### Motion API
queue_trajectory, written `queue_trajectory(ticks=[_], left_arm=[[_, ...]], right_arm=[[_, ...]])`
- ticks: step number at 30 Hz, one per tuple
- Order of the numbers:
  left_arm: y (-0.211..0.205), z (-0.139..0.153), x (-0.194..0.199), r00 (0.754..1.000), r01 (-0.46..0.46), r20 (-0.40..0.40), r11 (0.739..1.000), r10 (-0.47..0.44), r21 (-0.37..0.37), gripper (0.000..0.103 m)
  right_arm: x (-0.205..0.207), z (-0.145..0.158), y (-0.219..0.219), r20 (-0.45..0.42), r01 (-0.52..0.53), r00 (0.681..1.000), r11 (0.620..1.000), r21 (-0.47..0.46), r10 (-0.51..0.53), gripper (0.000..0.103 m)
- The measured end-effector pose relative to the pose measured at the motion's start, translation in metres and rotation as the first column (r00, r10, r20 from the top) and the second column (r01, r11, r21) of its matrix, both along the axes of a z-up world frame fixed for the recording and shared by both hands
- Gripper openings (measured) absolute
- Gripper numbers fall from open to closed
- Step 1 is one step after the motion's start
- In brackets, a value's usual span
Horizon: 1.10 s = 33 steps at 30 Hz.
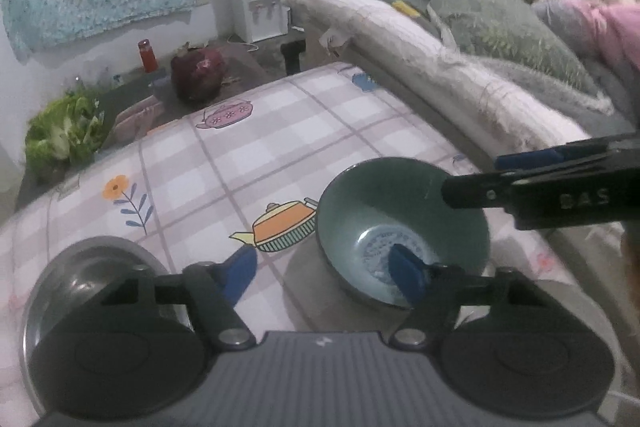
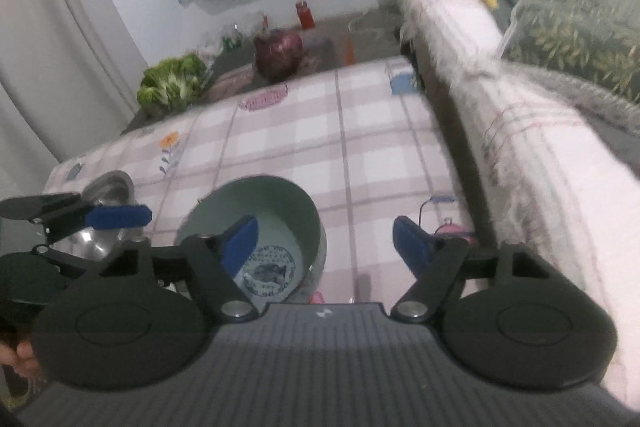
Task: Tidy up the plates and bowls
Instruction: 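Reach the right tool to the dark green bowl and grasp its rim, then lift the green bowl with the right tool and carry it toward the steel bowls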
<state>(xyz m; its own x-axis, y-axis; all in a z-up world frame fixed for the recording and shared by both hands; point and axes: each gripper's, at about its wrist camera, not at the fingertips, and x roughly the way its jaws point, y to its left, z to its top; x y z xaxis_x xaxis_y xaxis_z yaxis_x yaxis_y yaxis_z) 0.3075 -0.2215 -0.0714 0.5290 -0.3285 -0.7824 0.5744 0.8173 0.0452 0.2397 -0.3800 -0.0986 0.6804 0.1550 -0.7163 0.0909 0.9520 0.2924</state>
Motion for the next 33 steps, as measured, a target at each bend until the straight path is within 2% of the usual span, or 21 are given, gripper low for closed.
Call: queue_trajectory(ticks=[4, 6, 10, 13, 18, 25, 33], left_arm=[[-0.007, -0.010, 0.006, 1.000, -0.012, -0.028, 0.999, 0.013, 0.040, 0.057], [-0.009, -0.013, 0.009, 0.999, -0.021, -0.048, 0.999, 0.024, 0.048, 0.048], [-0.011, -0.016, 0.012, 0.997, -0.031, -0.074, 0.999, 0.033, 0.030, 0.036], [-0.014, -0.017, 0.013, 0.995, -0.027, -0.093, 0.999, 0.029, 0.016, 0.023], [-0.011, -0.015, 0.011, 0.993, -0.040, -0.112, 0.999, 0.041, 0.016, 0.023], [0.015, -0.011, 0.005, 0.986, -0.061, -0.157, 0.998, 0.061, 0.003, 0.024], [0.009, -0.021, 0.012, 0.976, -0.081, -0.201, 0.996, 0.085, 0.027, 0.034]], right_arm=[[0.010, -0.016, -0.003, -0.046, 0.000, 0.999, 1.000, 0.024, 0.001, 0.049], [0.012, -0.021, -0.004, -0.056, -0.005, 0.998, 0.999, 0.037, 0.007, 0.045], [0.015, -0.027, -0.004, -0.069, -0.017, 0.997, 0.998, 0.052, 0.020, 0.028], [0.017, -0.028, -0.002, -0.063, -0.033, 0.997, 0.996, 0.079, 0.038, 0.017], [0.019, -0.026, 0.006, -0.058, -0.046, 0.997, 0.997, 0.064, 0.050, 0.015], [0.017, -0.024, 0.021, -0.049, -0.103, 0.993, 0.992, 0.077, 0.107, 0.015], [0.021, -0.031, 0.020, -0.084, -0.100, 0.990, 0.987, 0.129, 0.111, 0.017]])
